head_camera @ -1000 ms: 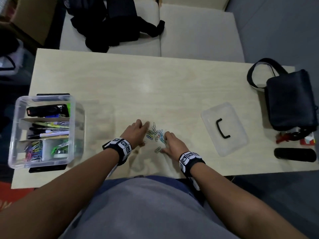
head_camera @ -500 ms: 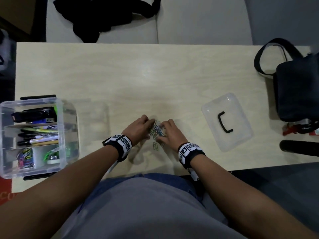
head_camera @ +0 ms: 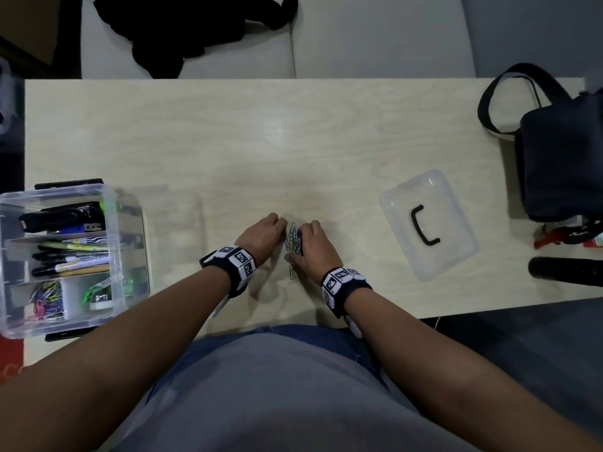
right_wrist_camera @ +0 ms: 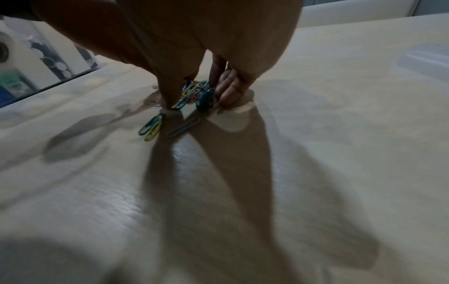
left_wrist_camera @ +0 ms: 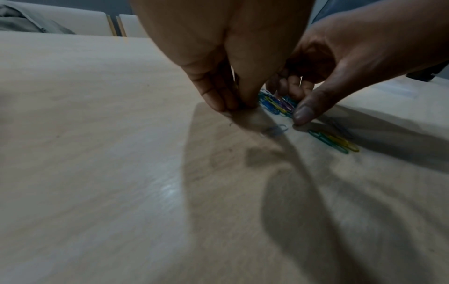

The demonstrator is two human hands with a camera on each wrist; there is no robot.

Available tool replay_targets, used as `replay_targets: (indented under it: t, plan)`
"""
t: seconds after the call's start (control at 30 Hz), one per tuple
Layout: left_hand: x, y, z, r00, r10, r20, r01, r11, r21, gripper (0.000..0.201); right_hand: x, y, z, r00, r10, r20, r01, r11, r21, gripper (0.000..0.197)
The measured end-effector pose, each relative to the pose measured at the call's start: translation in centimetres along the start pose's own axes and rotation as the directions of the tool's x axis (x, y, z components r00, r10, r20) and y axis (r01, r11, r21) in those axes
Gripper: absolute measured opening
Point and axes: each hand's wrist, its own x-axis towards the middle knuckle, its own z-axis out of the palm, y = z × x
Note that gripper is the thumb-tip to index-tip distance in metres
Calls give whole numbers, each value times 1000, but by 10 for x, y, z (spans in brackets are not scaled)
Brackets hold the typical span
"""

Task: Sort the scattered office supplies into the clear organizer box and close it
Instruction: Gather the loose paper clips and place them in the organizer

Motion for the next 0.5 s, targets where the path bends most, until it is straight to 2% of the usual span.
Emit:
replay_targets:
  t: [0.23,0.5]
  plan:
    - [-13,-12,-6,997,-79,-26,78,997,-18,15,11,-17,11,999,-26,-31,22,992,-126,16]
    - [-20,-10,-3,993,-112,-39,110,993,-51,18,12,-13,3,998,-18,-53,18,1000,-7,13]
